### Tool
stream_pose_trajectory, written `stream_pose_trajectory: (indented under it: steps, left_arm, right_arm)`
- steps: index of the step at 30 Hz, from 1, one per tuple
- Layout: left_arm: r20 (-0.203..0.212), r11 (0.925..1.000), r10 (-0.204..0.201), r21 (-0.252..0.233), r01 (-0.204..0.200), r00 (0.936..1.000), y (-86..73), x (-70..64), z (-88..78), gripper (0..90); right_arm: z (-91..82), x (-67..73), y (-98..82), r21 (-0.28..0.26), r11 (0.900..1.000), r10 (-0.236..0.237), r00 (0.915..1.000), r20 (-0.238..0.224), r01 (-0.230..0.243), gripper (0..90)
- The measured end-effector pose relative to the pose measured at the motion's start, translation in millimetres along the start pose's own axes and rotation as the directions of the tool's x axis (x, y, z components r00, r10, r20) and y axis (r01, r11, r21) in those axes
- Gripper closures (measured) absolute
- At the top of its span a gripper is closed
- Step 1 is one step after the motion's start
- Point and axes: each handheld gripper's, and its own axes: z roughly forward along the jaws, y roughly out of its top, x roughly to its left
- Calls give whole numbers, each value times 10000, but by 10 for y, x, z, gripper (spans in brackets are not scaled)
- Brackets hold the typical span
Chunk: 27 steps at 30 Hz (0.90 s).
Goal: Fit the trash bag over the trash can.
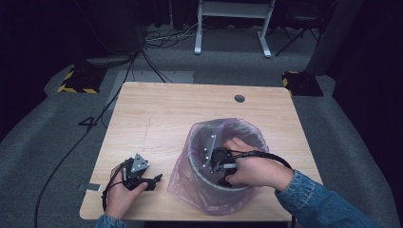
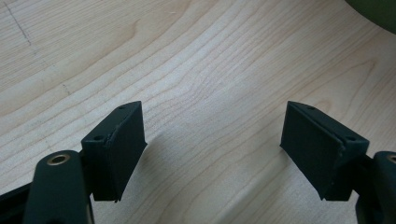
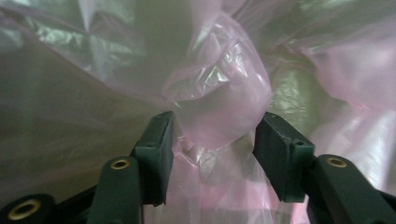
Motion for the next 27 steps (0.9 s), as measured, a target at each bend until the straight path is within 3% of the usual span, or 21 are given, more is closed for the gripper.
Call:
stream_pose_trajectory:
  steps: [8,13,19,24,27]
  left_arm:
    - [11,10000,6,35,-6,10000,0,-2,0,218]
    - [7,10000,4,-26,-4,10000,1,2,-13,218]
    - [34,10000,-14,-19,14,10000,1,-4,-5,218]
    - [27,10000,-24,-75,25,10000,6,-7,-8,218]
    - [25,10000,5,-42,-5,10000,5,-6,-7,218]
  right_arm:
    - [148,-42,73,761,9954,-584,9982,99,575,411]
    - [242,-22,89,723,9948,-714,9974,-48,716,376]
    - [-87,-33,26,-773,9961,-434,9990,-41,430,339]
    - [-439,-50,-49,-1749,9843,-167,9993,322,221,345]
    - [-637,-90,-98,-2326,9722,420,9973,606,-268,448]
